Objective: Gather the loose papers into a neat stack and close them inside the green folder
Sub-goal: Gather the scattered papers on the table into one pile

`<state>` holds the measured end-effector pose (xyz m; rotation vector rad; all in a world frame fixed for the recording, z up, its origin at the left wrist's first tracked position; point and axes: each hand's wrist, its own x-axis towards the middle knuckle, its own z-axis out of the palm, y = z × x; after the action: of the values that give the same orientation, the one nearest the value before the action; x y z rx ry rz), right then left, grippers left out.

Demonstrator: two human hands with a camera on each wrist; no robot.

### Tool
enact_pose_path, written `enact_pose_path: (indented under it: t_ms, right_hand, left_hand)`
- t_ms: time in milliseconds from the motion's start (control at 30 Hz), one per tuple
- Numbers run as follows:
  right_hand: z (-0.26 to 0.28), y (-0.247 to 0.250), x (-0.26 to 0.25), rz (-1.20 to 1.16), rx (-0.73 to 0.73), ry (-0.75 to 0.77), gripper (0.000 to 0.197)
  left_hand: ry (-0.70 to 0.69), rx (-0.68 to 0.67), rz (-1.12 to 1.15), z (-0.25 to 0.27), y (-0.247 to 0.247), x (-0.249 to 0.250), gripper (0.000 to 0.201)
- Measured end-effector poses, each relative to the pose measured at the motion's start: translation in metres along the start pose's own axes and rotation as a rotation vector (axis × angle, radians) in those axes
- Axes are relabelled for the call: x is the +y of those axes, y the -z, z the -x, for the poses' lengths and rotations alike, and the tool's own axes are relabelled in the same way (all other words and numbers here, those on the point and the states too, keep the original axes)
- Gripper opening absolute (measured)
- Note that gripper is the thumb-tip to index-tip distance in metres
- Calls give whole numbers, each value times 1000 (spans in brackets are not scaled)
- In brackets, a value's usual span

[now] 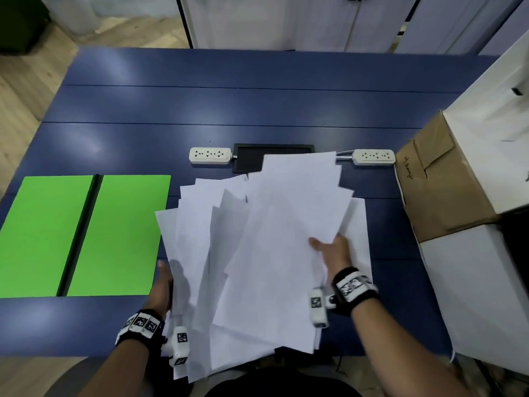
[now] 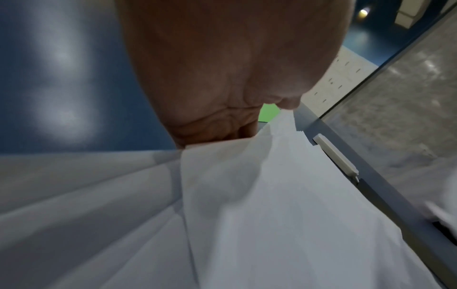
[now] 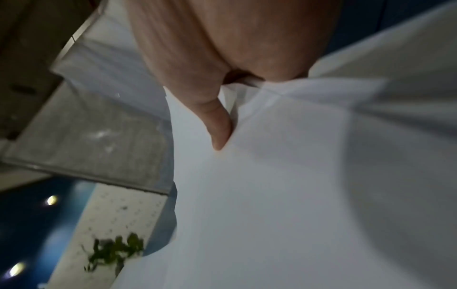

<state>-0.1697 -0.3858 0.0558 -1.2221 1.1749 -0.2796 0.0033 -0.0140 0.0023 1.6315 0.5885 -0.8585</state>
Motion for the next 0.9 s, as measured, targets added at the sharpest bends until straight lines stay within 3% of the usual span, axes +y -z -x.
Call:
enact_pose_path:
  t_ms: [100,200,300,367,533,633,767,900]
  right_hand:
    - [10,-38,29,58,-23,-47,32]
    - [16,-62,48,95,-75,-78,32]
    - [18,-73,53,155,-102,-88,29]
    - [15,-70,49,204,-96,-80,29]
    - [2,-35,11,298,8,60,34]
    - [-2,-4,-29,203,32,121,34]
    - [17,10,-81,28,-130,163,26]
    - [23,-31,-69,35,-251,125,31]
  left_hand:
    - [102,-134,142,-5,5,-1,94]
    - [54,-222,-163,5,5,4,78]
    - [-190,-79,-427,7,1,-1,58]
    - [-257,7,-569,5,-1,-6,38]
    - [-270,98,-634,4,-1,-7,29]
    - [-264,97,-596,2,0,-9,29]
    - [-225,131,-723,-2,0,-8,38]
    - [-205,88,-712,-3,-1,-6,46]
